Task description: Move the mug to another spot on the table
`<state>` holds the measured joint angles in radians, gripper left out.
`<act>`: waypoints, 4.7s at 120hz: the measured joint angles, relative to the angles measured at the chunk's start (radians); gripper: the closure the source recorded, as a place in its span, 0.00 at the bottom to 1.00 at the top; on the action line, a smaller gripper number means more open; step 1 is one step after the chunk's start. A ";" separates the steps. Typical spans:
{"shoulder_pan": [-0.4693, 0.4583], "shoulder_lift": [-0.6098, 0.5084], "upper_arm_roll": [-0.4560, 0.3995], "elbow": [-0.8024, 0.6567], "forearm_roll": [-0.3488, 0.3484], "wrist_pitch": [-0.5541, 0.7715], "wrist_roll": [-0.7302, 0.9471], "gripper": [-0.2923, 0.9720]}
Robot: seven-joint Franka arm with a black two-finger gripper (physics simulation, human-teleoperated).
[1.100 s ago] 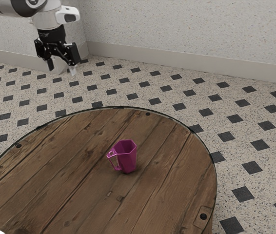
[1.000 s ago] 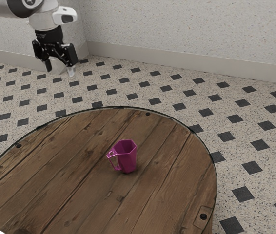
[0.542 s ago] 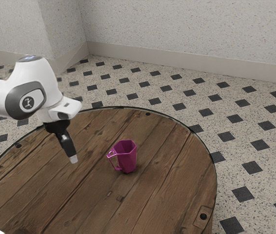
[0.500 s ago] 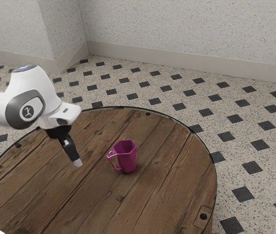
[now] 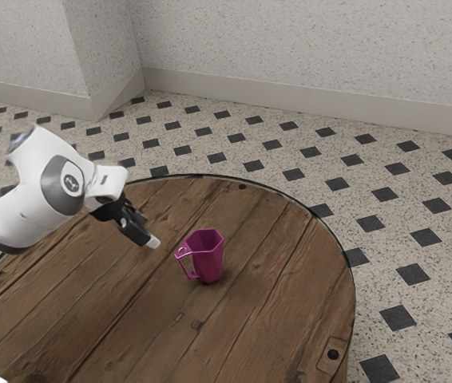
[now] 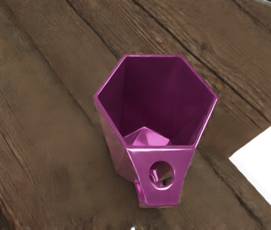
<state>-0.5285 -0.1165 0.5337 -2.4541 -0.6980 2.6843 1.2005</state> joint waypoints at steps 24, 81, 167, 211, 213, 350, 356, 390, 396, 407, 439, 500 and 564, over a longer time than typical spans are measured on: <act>-0.026 0.086 -0.010 0.028 -0.098 0.023 0.142 0.23; -0.028 0.243 -0.062 0.098 -0.351 0.034 0.339 0.23; 0.005 0.334 -0.107 0.143 -0.558 0.025 0.456 0.31; 0.008 0.337 -0.108 0.144 -0.567 0.020 0.480 0.63; 0.008 0.337 -0.108 0.144 -0.567 0.020 0.480 0.64; 0.124 0.056 -0.100 -0.099 -0.653 0.057 0.740 0.85; 0.124 0.061 -0.099 -0.098 -0.661 0.058 0.769 0.85; 0.132 0.112 -0.077 -0.084 -0.690 0.055 0.901 0.85; 0.165 0.124 -0.104 -0.074 -0.701 0.053 0.920 0.85; 0.188 0.148 -0.122 -0.057 -0.725 0.048 0.952 0.85; 0.125 0.197 -0.113 -0.026 -0.787 0.015 1.035 0.85; 0.164 0.242 -0.105 -0.023 -0.793 -0.034 1.117 0.47; 0.236 -0.062 -0.121 0.239 0.078 -0.131 0.856 0.25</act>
<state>-0.2928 -0.1780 0.4123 -2.2153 -0.6195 2.5535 2.0570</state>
